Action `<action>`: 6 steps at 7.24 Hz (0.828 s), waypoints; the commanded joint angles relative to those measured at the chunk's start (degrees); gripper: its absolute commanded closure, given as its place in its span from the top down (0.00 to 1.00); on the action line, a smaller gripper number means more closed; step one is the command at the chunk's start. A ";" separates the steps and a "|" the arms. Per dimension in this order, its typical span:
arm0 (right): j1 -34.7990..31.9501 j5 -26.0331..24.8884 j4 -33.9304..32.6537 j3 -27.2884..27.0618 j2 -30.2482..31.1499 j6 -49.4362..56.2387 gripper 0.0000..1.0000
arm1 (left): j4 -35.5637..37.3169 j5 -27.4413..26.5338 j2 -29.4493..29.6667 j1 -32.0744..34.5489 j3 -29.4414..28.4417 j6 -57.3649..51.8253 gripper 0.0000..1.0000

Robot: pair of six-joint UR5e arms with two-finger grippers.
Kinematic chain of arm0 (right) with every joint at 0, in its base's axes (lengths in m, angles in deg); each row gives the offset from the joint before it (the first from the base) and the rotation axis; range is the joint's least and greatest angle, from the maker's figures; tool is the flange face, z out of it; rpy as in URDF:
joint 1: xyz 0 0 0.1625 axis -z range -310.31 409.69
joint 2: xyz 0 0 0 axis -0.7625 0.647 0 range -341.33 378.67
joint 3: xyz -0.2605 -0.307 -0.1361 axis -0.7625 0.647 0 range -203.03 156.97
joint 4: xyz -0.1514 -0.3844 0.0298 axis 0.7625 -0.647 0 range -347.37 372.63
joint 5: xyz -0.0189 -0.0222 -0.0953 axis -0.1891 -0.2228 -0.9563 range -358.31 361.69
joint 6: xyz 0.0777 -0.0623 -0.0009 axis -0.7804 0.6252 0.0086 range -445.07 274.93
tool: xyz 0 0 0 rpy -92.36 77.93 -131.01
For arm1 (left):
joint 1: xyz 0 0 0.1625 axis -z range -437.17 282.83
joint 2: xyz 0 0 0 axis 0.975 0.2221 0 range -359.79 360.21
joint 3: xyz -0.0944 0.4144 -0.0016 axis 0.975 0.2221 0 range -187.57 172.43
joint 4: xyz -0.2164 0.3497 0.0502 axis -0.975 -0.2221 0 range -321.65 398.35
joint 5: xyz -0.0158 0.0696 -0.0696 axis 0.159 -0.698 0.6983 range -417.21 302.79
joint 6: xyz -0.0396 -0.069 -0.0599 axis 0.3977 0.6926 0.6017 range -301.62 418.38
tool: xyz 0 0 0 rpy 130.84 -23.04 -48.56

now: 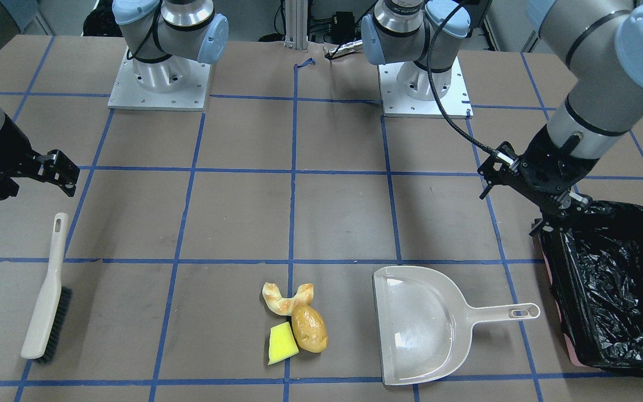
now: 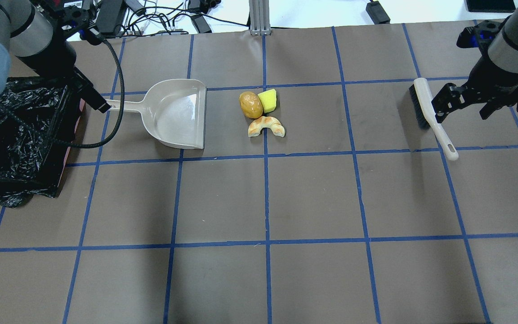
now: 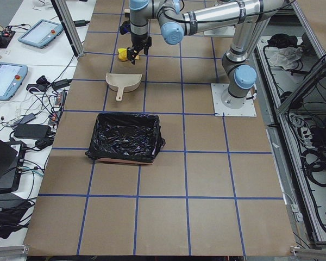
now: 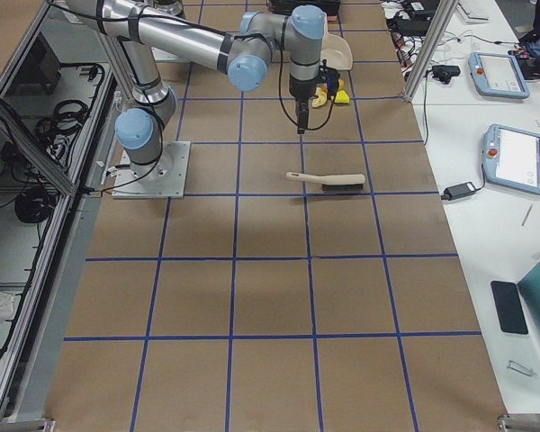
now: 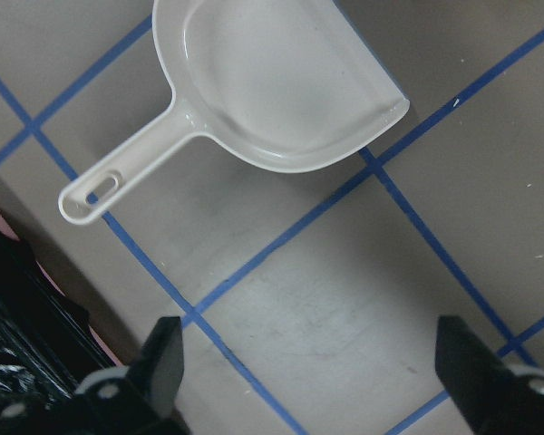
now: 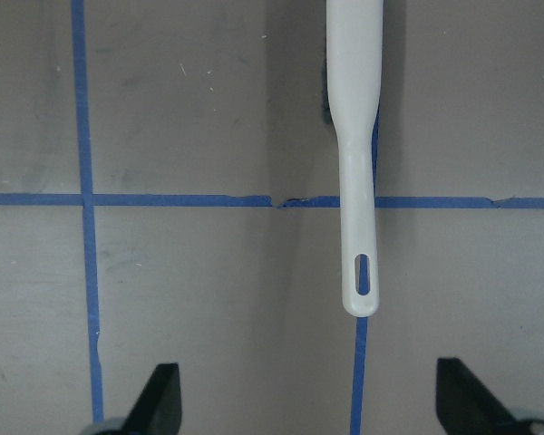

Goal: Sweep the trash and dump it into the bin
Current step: 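Close the left gripper on the white dustpan handle while the right grasps the brush handle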

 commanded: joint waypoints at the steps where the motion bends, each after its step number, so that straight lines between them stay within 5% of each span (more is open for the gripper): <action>1: 1.34 -0.29 -5.02 -2.44 -3.01 4.61 0.99 | 2.28 -0.17 6.97 -1.40 -2.87 -17.32 0.99; 6: 1.95 -0.56 -7.92 -2.71 -9.78 7.78 0.99 | 10.08 -4.39 18.68 -1.40 -6.23 -44.24 1.00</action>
